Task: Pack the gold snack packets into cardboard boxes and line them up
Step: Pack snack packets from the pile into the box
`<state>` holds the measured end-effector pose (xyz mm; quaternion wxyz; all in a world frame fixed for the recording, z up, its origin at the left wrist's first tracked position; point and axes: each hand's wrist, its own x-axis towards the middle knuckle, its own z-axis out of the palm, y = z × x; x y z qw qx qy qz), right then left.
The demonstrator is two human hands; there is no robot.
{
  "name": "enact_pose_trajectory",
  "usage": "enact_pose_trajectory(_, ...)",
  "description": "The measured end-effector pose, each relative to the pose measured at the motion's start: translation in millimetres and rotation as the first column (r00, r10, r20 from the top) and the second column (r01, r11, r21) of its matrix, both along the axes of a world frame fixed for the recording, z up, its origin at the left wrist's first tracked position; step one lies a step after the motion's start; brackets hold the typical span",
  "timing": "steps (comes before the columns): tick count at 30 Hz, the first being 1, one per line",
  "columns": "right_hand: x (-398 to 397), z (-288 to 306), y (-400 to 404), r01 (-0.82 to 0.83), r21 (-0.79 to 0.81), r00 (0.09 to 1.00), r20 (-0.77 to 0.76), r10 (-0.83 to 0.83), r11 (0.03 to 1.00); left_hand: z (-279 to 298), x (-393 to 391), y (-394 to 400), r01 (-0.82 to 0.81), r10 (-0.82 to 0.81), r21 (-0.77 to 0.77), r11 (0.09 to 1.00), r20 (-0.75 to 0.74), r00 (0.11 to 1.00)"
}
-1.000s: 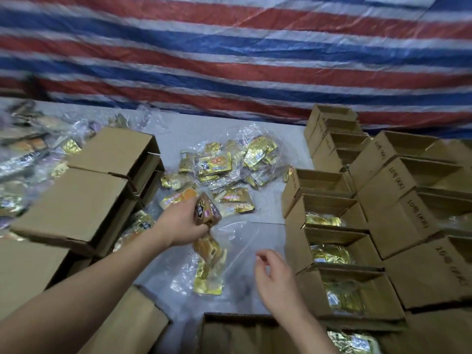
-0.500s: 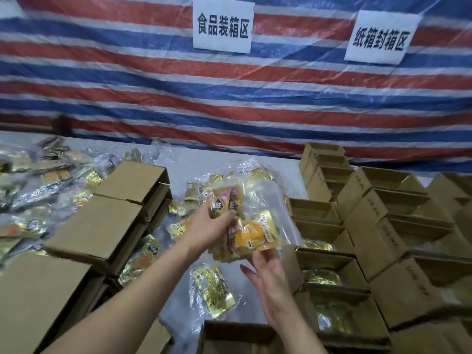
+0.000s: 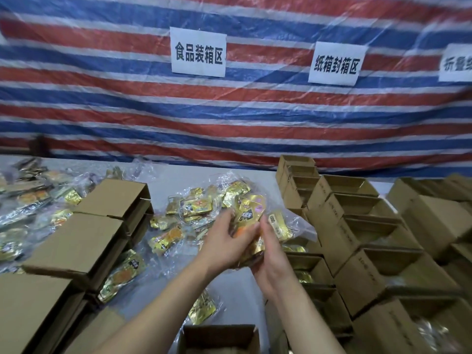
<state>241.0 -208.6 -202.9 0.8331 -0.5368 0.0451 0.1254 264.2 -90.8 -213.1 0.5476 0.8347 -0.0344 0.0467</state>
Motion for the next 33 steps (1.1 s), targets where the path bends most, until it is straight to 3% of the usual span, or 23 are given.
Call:
enact_pose_trajectory(3, -10, -2, -20, -0.144, 0.104, 0.989, 0.041, 0.14, 0.984, 2, -6, 0, 0.041, -0.098, -0.3, 0.953, -0.178, 0.979)
enact_pose_trajectory(7, -20, -5, -37, -0.258, 0.185, 0.966, 0.06, 0.251, 0.948, 3, -10, 3, 0.077, -0.189, -0.404, 0.912, -0.245, 0.951)
enact_pose_trajectory(10, -15, -6, -33, -0.206, 0.093, 0.978, -0.017, 0.209, 0.974, -1, -14, -1, 0.063, -0.197, -0.437, 0.897, -0.269, 0.943)
enact_pose_trajectory(15, -6, -2, -18, -0.07, -0.099, 0.998, -0.007, 0.07, 0.993, 0, -20, -11, 0.125, -0.167, -0.25, 0.96, -0.155, 0.974)
enact_pose_trajectory(21, -9, -9, -20, -0.012, 0.215, 0.997, -0.073, 0.028, 0.977, 2, -19, -22, 0.047, -0.106, -0.384, 0.922, -0.134, 0.985)
enact_pose_trajectory(25, -19, -10, -35, -0.171, 0.344, 0.983, 0.004, 0.181, 0.923, 3, -17, -13, 0.107, -0.169, -0.449, 0.887, -0.099, 0.981)
enact_pose_trajectory(27, -21, -12, -45, -0.294, 0.293, 0.954, 0.037, 0.297, 0.91, 3, -17, -5, 0.161, -0.243, -0.447, 0.88, -0.132, 0.961)
enact_pose_trajectory(29, -22, -14, -50, -0.36, 0.136, 0.933, 0.048, 0.357, 0.923, 1, -19, 1, 0.208, -0.297, -0.44, 0.874, -0.145, 0.944)
enact_pose_trajectory(33, -21, -20, -38, -0.303, -0.223, 0.944, 0.064, 0.324, 0.927, -9, -25, 9, 0.225, -0.292, -0.314, 0.922, -0.185, 0.938)
